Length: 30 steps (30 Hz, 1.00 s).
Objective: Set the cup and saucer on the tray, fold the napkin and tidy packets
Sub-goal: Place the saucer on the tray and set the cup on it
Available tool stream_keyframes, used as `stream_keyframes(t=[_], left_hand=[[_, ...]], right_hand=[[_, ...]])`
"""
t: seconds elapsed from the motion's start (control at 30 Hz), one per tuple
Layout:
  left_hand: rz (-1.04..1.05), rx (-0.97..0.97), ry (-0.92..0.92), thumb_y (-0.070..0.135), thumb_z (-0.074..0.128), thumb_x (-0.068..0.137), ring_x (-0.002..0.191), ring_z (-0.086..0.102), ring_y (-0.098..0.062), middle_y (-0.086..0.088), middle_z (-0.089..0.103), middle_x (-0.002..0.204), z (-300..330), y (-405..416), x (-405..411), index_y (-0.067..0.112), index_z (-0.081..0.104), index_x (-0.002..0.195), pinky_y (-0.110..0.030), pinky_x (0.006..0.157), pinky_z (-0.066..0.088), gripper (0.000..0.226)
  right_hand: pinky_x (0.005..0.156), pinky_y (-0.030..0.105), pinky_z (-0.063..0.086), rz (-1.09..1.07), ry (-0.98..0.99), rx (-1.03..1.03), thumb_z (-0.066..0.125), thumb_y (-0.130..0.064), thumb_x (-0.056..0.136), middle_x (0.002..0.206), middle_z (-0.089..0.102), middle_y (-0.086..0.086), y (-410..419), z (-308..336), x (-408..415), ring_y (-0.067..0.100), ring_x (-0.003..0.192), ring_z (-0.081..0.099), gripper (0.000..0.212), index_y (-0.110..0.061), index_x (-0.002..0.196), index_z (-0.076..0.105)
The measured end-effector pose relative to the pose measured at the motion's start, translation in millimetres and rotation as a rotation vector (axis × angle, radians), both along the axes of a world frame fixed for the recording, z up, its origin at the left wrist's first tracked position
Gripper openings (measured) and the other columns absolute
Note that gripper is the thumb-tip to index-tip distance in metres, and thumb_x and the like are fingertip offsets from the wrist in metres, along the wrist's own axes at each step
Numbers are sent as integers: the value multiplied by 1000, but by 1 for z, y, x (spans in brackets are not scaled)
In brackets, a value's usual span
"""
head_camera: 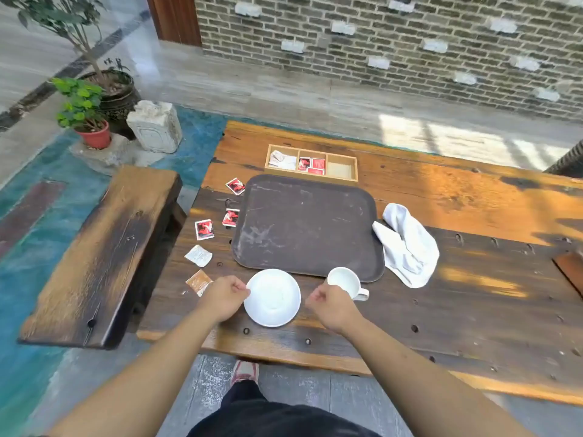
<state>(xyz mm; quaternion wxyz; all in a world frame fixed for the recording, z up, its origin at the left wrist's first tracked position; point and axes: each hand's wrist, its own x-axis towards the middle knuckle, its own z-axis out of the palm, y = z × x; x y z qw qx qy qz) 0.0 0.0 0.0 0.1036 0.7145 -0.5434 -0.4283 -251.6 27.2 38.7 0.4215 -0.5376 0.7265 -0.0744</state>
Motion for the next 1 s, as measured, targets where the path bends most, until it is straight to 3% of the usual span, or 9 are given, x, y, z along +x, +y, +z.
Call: stream_keyframes(t=[0.17,0.33,0.37,0.43,0.5,0.53,0.7,0.83,1.0], left_hand=[[28,127,46,31,67,87,101,62,-22,-3,69,106,-29,-16,6,16,64,111,-27,83,43,29],[76,267,151,28,60,89,111,62,-32,-10,66,123,-45,-30,8,11,55,133,-43,98,49,47],[84,290,173,27,58,90,111,62,-31,-9,65,124,-47,-34,8,12,54,134,-44,97,51,47],[147,352,266,22,56,92,104,64,-25,-7,66,116,-51,-39,8,13,58,130,-40,88,56,40],[218,428,388,17,54,94,95,66,-21,-5,69,104,-53,-43,8,12,62,123,-33,77,56,31],[231,446,422,15,53,95,94,66,-21,-6,70,102,-53,-45,8,11,62,120,-32,76,55,28],[241,476,499,11,51,95,103,66,-27,-15,70,109,-50,-49,13,10,62,116,-38,88,56,23],[291,460,569,12,51,97,90,68,-21,-12,71,105,-43,-53,21,10,62,115,-29,71,56,21],[336,431,657,16,53,97,95,70,-24,-9,72,106,-30,-66,31,12,65,114,-29,73,58,21]], right_hand=[[57,23,39,-162,-41,134,62,-16,85,61,50,-7,-13,-37,16,17,67,48,26,-21,62,51],[85,39,54,-392,-184,257,64,-7,87,94,67,11,-23,-60,33,27,89,64,11,-13,95,59],[85,40,57,-434,-213,280,61,-6,88,98,68,12,-24,-64,36,29,90,67,14,-12,100,59],[62,30,58,-505,-267,324,56,-5,92,85,69,10,-25,-63,43,23,72,68,10,-14,94,60],[43,20,49,-559,-296,359,52,-1,94,73,64,9,-27,-63,46,16,56,59,16,-13,90,61],[41,20,47,-573,-289,367,51,0,95,73,62,10,-28,-62,48,15,56,57,16,-12,91,61],[51,25,48,-612,-296,364,50,0,95,74,59,10,-33,-57,53,18,61,55,19,-12,83,60],[72,36,60,-624,-306,324,53,-5,92,93,68,17,-39,-51,56,23,78,64,13,-8,100,63],[72,32,57,-605,-362,269,53,-7,93,102,72,16,-57,-39,58,21,81,65,21,-9,110,64]])
